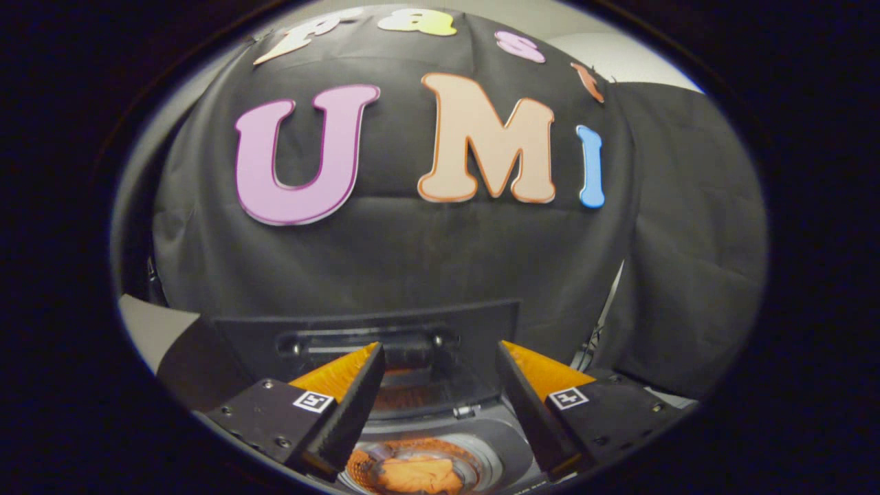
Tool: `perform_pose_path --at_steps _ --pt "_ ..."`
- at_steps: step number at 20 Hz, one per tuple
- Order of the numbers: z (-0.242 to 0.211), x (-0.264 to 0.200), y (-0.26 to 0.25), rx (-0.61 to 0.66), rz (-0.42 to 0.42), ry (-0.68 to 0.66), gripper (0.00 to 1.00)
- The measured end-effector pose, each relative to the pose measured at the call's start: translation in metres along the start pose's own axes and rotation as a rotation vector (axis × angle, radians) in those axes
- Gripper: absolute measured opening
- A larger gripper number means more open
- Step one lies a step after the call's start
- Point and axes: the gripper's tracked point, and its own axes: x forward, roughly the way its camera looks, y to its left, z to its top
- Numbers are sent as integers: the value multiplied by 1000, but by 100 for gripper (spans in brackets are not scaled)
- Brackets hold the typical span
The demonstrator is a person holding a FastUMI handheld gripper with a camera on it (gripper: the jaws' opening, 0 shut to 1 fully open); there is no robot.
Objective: Put the clothes into the washing machine and then close the washing machine lid.
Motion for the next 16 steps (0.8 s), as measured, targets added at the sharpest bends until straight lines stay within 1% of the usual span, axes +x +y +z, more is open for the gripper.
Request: perform_pose_path --at_steps 5,7,8,9,11,13,15,16 --pt "36 29 28 141 32 -95 97" --pt "47 45 46 137 68 -132 97" --pt "52 53 57 117 94 -146 97" --pt "54 61 73 71 140 -134 97" --pt "52 71 88 -34 147 -129 97" --pt "44 82 99 -144 135 -124 97" --pt "29 93 103 -197 116 -90 97" --pt "22 98 100 -222 119 -56 97"
